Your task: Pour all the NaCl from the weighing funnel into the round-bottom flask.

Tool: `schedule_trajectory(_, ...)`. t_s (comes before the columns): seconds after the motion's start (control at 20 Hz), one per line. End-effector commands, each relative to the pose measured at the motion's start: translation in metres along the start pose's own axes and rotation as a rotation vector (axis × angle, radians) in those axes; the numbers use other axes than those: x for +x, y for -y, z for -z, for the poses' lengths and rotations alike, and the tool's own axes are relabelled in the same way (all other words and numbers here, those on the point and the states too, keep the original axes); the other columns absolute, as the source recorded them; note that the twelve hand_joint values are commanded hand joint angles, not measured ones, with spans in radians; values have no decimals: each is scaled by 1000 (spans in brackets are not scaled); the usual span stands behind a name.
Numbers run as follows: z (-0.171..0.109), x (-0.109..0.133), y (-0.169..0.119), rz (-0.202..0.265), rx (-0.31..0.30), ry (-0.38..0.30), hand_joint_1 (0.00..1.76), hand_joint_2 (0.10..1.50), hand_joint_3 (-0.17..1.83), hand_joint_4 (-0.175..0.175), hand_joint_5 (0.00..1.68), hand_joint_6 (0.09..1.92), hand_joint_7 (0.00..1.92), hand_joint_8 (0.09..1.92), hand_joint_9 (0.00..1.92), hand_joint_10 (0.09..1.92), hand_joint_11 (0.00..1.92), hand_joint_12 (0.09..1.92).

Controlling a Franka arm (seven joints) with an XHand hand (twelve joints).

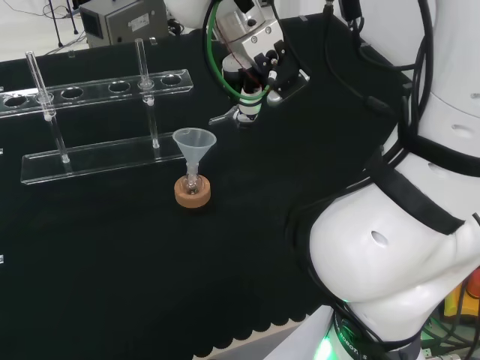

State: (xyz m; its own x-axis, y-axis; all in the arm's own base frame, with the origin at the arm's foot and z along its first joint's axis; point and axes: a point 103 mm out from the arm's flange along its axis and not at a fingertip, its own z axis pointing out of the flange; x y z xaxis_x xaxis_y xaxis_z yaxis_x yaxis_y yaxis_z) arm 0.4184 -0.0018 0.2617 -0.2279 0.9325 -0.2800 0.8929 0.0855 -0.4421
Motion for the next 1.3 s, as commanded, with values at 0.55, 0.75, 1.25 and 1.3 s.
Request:
schedule_trajectory(0.55,3,7,-11,11,14,85,1106,625,806,175,1173,920,824,588,1125,262,945,983)
schedule_trajectory(0.75,6,14,-13,12,19,134,1106,624,809,175,1173,921,825,587,1125,260,946,982)
schedule_trajectory(1.25,11,23,-14,3,26,144,1106,622,813,175,1173,923,826,585,1128,256,947,981)
schedule_trajectory(1.3,11,23,-14,2,27,145,1106,621,813,175,1173,923,826,585,1128,256,947,981)
